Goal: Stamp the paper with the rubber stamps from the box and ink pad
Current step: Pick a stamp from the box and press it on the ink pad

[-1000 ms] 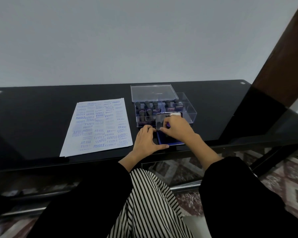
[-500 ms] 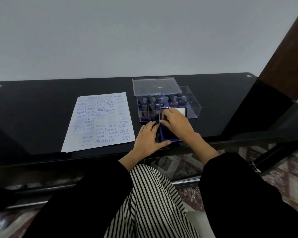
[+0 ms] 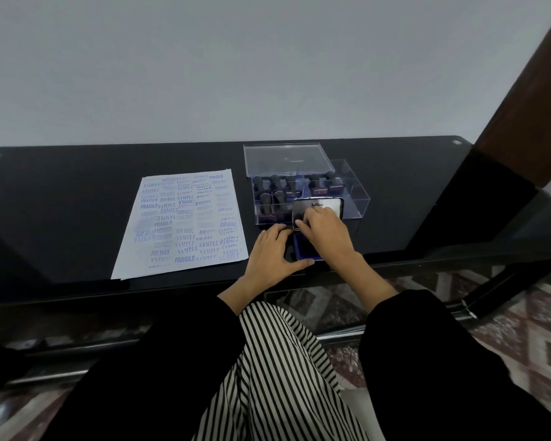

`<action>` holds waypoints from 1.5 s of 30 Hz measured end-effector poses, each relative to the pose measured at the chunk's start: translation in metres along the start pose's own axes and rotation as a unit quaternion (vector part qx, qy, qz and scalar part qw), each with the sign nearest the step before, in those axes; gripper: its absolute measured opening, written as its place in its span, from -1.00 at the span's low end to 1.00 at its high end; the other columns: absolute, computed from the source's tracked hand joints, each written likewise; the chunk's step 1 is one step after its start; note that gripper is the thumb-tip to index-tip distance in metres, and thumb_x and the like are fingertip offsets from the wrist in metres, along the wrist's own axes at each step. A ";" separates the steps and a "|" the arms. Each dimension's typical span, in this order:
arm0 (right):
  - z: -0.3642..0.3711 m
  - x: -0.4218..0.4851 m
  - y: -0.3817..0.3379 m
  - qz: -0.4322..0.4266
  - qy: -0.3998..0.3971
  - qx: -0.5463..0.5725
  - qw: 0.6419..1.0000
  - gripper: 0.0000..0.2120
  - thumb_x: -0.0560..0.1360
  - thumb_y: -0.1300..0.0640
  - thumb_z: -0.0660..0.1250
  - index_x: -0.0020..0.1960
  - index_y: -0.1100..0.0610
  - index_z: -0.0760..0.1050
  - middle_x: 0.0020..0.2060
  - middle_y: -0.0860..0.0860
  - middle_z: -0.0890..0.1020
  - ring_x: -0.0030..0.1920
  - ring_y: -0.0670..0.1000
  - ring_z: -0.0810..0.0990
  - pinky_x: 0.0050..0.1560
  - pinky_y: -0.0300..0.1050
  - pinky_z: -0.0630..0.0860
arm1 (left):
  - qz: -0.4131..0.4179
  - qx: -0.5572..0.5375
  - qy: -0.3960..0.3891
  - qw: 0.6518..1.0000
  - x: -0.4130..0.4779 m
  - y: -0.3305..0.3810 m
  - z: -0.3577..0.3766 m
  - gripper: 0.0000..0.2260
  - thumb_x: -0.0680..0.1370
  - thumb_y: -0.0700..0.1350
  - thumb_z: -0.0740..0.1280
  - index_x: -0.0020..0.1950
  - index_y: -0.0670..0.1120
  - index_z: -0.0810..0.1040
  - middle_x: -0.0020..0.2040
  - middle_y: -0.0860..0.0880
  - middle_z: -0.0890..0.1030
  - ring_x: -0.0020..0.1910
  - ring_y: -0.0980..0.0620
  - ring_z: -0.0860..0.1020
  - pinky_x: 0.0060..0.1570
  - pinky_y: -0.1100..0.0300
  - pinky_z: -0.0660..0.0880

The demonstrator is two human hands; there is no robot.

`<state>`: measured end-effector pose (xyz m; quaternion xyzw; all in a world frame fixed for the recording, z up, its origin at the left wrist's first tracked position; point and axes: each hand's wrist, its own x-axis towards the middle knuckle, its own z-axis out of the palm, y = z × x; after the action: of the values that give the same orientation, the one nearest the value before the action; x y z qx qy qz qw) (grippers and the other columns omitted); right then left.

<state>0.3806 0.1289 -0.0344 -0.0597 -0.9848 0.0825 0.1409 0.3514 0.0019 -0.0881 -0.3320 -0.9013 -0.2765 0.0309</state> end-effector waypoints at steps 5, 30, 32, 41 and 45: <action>0.004 -0.001 -0.008 0.041 0.031 -0.010 0.999 -0.73 0.62 0.14 0.06 0.01 0.27 0.47 0.00 0.17 0.57 0.01 0.15 0.53 -0.10 -0.05 0.39 | 0.012 0.094 -0.049 0.994 -0.010 -0.003 0.003 -0.34 0.56 0.24 0.09 0.53 -0.14 0.09 0.54 -0.05 0.09 0.54 0.02 0.01 0.51 0.06 -0.08; 0.030 0.005 -0.008 0.090 0.143 0.060 0.984 -0.82 0.42 0.38 0.28 -0.35 0.29 0.44 -0.38 0.22 0.54 -0.41 0.12 0.40 -0.40 -0.12 0.26 | 0.018 0.089 -0.013 0.996 -0.012 -0.006 0.006 -0.36 0.55 0.25 0.12 0.49 -0.12 0.18 0.52 -0.05 0.19 0.52 0.03 0.08 0.51 0.07 -0.03; 0.034 0.001 -0.008 0.076 0.181 0.048 0.979 -0.77 0.33 0.42 0.37 -0.42 0.26 0.38 -0.47 0.16 0.48 -0.47 0.11 0.42 -0.46 -0.19 0.24 | 0.017 0.086 -0.011 0.996 -0.012 -0.005 0.006 -0.36 0.55 0.24 0.13 0.49 -0.12 0.18 0.52 -0.05 0.19 0.52 0.03 0.08 0.51 0.07 -0.03; 0.046 -0.039 -0.010 0.017 0.276 0.029 0.961 -0.80 0.41 0.26 0.08 -0.36 0.23 0.37 -0.41 0.11 0.44 -0.45 0.05 0.39 -0.40 -0.27 0.20 | 0.007 0.073 -0.029 0.997 -0.012 -0.003 0.004 -0.37 0.55 0.21 0.13 0.50 -0.12 0.15 0.53 -0.04 0.15 0.53 0.04 0.04 0.51 0.09 -0.07; 0.039 -0.026 -0.008 0.026 0.258 0.034 0.965 -0.74 0.33 0.43 0.32 -0.41 0.22 0.31 -0.46 0.13 0.41 -0.50 -0.01 0.25 -0.47 -0.24 0.16 | 0.004 0.066 -0.027 0.997 -0.012 -0.004 0.005 -0.36 0.55 0.23 0.13 0.50 -0.13 0.15 0.53 -0.04 0.15 0.53 0.04 0.05 0.51 0.08 -0.07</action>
<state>0.3932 0.1113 -0.0769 -0.0997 -0.9096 0.1014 0.3903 0.3591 -0.0053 -0.0969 -0.3405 -0.9166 -0.2071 0.0298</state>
